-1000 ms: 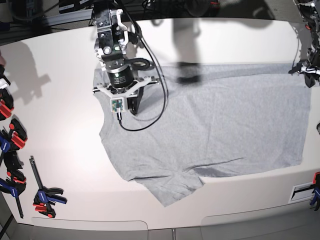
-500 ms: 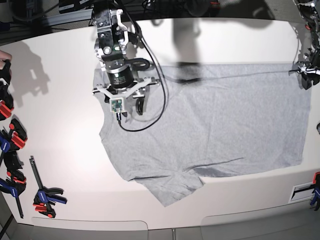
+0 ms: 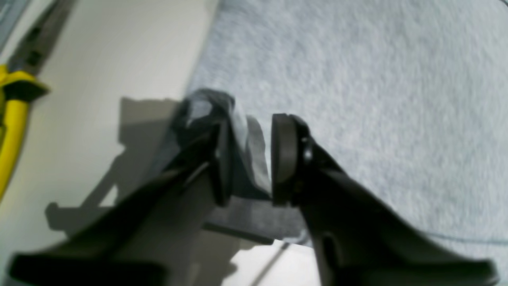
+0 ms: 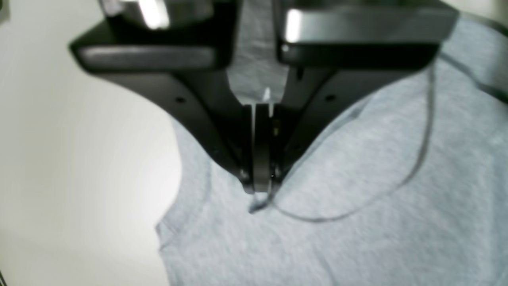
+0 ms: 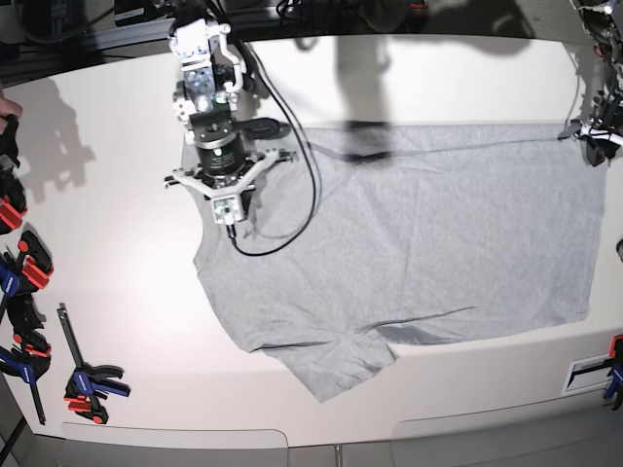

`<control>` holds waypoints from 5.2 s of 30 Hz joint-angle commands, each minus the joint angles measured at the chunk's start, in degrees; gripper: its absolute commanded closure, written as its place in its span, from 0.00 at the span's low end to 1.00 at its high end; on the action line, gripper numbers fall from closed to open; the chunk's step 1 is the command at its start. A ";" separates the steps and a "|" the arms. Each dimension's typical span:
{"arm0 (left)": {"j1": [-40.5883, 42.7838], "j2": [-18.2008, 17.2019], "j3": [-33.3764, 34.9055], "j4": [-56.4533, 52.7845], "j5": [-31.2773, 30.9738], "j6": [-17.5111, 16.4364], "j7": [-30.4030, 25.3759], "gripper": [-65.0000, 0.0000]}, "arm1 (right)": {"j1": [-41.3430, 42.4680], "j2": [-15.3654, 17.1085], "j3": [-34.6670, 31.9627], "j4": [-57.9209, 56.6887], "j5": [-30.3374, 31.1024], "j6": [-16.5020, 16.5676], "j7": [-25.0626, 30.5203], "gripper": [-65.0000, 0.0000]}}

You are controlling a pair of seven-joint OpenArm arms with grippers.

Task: Fold the T-shirt properly
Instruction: 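Lower the right gripper onto the shirt's side edge and grasp it, then pull the shirt with both grippers to straighten it flat, then move the right gripper down to the sleeve and hem side and grasp it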

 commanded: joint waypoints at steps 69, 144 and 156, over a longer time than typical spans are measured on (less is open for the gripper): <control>22.53 1.77 -2.16 8.79 -1.14 5.79 6.60 1.00 | -26.01 5.60 13.77 8.37 9.53 8.20 -7.23 1.00; 22.23 8.59 -12.61 30.10 -0.72 5.79 1.62 0.73 | 49.68 9.88 13.77 -72.72 18.10 28.41 -3.17 0.55; 22.18 8.57 -12.61 30.10 -0.72 5.79 1.31 0.73 | 47.71 7.39 13.77 -72.70 18.27 28.89 -2.10 1.00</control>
